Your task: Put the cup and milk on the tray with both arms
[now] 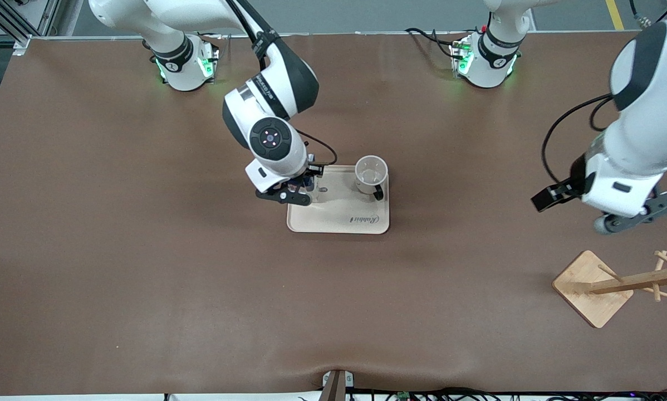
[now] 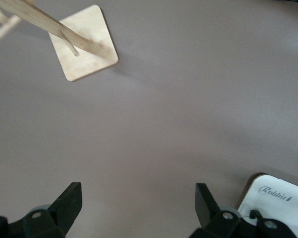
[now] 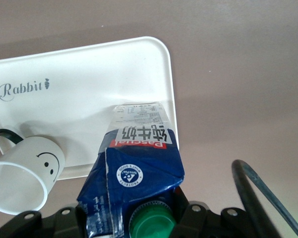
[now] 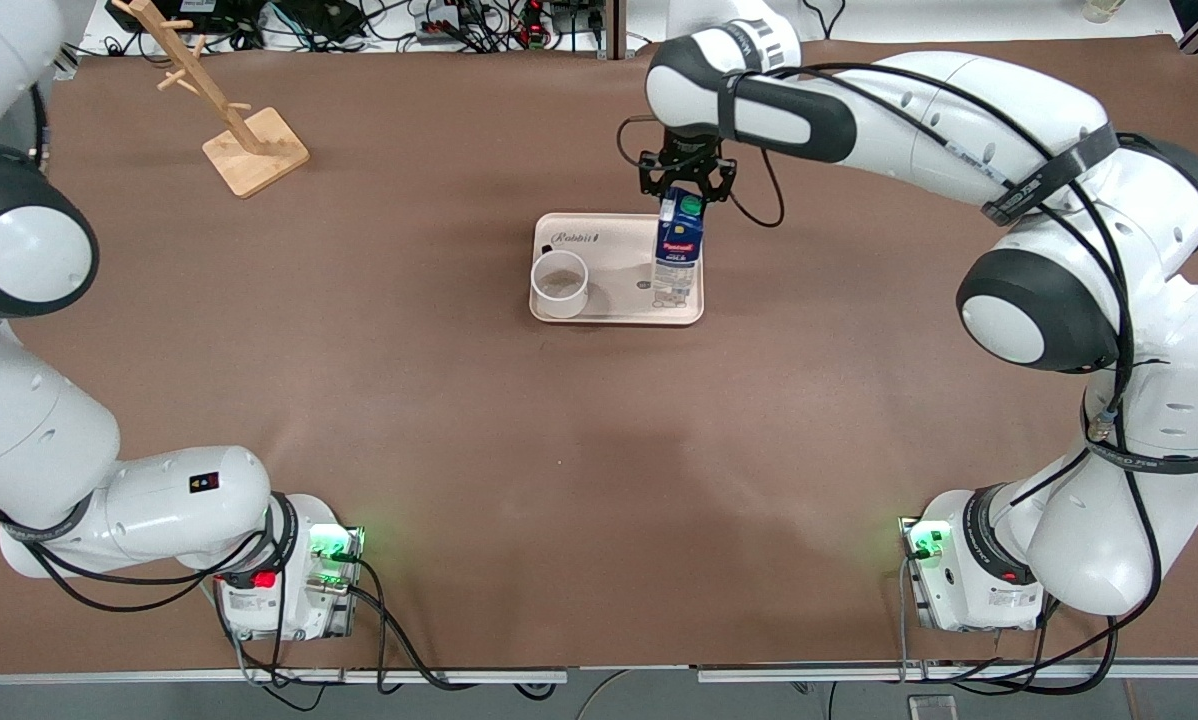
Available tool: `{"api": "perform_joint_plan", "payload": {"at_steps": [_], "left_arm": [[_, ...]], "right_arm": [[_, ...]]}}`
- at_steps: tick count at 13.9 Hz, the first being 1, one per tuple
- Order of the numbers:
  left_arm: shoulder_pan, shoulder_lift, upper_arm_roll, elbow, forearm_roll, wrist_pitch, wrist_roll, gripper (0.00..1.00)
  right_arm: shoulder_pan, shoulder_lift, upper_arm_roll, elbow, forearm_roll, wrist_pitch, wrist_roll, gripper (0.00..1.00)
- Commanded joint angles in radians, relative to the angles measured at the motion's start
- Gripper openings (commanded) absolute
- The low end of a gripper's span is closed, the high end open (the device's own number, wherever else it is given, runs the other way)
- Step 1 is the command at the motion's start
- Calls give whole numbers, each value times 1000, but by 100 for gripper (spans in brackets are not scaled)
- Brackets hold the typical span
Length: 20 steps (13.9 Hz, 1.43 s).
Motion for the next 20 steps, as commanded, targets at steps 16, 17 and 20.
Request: {"api": "perform_joint_plan", "payload": {"at_steps": [16, 17, 20], "left_arm": [[-242, -328, 402, -173, -198, -80, 361, 100], [-254, -335, 407, -175, -198, -80, 362, 100], [-277, -342, 416, -184, -198, -80, 362, 100]], "right_arm": [[34, 28, -13, 4, 7, 35, 9, 100], [33, 28, -14, 6, 7, 33, 10, 100], [34, 25, -14, 14, 11, 33, 10, 100]]}}
